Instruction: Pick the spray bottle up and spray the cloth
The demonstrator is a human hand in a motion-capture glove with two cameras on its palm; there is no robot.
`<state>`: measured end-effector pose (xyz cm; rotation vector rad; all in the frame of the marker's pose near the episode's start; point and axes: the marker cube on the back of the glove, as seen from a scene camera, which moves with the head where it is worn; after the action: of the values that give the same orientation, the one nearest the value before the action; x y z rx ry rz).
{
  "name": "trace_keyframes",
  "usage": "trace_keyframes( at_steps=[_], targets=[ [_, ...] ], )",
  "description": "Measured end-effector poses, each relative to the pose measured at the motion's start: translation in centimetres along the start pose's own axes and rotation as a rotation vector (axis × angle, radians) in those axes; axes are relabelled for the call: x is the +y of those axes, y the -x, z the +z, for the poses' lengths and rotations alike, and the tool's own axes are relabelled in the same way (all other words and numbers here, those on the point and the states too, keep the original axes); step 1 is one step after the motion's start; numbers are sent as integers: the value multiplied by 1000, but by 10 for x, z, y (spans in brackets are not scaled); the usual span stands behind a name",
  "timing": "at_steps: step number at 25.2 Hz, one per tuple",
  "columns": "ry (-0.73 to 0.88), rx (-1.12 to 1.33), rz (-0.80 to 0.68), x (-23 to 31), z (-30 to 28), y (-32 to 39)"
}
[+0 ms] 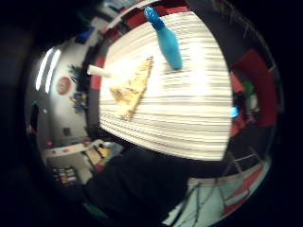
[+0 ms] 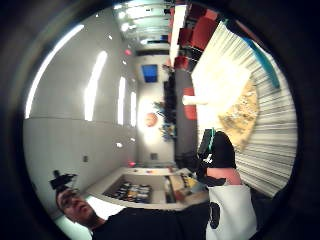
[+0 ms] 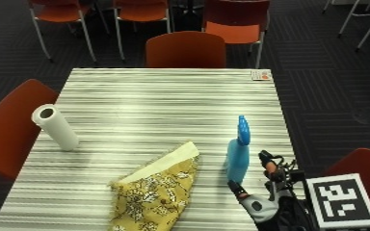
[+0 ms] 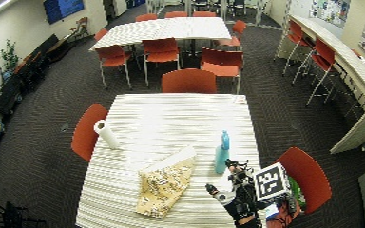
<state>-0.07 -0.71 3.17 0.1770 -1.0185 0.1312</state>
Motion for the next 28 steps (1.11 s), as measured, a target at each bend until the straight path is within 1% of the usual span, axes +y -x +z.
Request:
trace_keyframes(
  at_steps=[3, 9, 15, 18, 23, 28],
  targets=[
    [-34, -159, 75, 0, 4, -9],
    [-57, -332, 169, 1, 21, -27],
    [-62, -317, 207, -1, 28, -41],
    [-59, -320, 234, -2, 43, -53],
    [-76, -357, 324, 1, 70, -95],
    [-100, -335, 407, -7, 87, -136]
  ],
)
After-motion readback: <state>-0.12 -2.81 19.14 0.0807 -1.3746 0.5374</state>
